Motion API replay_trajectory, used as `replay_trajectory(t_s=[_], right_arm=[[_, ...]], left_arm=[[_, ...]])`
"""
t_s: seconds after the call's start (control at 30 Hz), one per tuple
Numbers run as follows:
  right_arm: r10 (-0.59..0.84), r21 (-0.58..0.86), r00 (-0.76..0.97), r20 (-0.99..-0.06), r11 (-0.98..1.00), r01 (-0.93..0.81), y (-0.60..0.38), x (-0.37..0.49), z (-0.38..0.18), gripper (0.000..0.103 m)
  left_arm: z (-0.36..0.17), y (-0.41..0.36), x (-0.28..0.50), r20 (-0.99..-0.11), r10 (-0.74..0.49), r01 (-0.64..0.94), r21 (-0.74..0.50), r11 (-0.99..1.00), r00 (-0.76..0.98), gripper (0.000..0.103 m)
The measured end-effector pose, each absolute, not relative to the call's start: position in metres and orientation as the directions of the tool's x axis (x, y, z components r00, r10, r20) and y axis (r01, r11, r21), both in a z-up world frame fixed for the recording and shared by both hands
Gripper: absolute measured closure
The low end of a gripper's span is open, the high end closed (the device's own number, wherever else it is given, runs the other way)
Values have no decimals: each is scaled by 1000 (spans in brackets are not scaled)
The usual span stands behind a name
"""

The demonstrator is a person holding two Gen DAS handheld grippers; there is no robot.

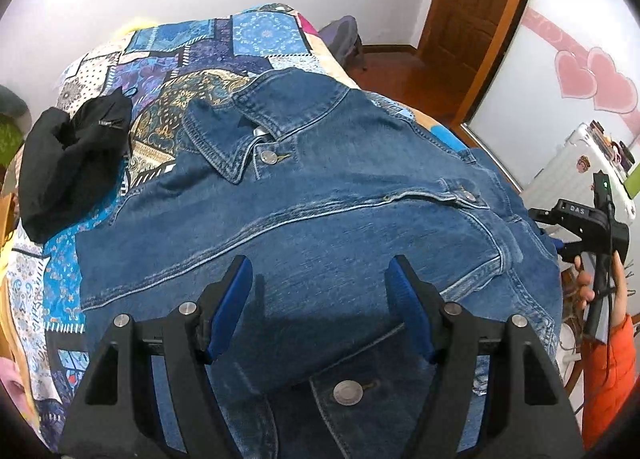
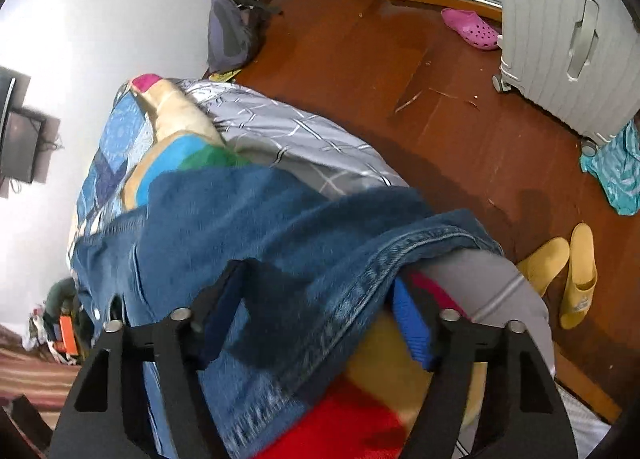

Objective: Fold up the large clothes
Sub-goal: 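Grasp the other denim sleeve cuff with the right gripper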

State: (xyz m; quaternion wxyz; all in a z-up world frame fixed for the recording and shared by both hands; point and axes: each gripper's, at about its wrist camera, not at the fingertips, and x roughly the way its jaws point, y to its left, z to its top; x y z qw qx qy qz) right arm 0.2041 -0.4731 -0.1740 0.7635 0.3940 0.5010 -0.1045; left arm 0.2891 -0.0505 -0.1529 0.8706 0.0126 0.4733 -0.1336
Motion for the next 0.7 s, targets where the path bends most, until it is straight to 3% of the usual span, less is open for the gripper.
replay_trajectory(t_s=[0.03, 0.1, 0.17, 0.33, 0.4, 0.5, 0.7], right_arm=[[219, 482, 473, -854, 677, 556, -473, 205, -171, 60], [165, 433, 473, -866, 721, 541, -469, 205, -157, 83], [122, 391, 481, -868, 763, 514, -464, 204, -145, 91], [113, 414, 574, -811, 804, 428, -448, 202, -102, 99], [207, 503, 668, -715, 815, 287, -430, 200, -66, 101], [243, 462, 733, -635, 880, 109, -385, 201, -16, 101], [320, 408, 687, -652, 912, -38, -318, 208, -10, 101]], left_arm=[[-153, -49, 289, -827, -223, 241, -110, 964, 516, 34], [-152, -46, 288, -824, -223, 234, -113, 966, 521, 34], [-150, -43, 287, -819, -218, 229, -109, 967, 531, 34], [-142, -39, 282, -797, -210, 231, -91, 969, 566, 34], [-138, -38, 280, -789, -214, 234, -92, 968, 575, 34], [-132, -36, 278, -778, -225, 236, -101, 966, 587, 34], [-123, -28, 269, -758, -238, 237, -114, 965, 607, 34]])
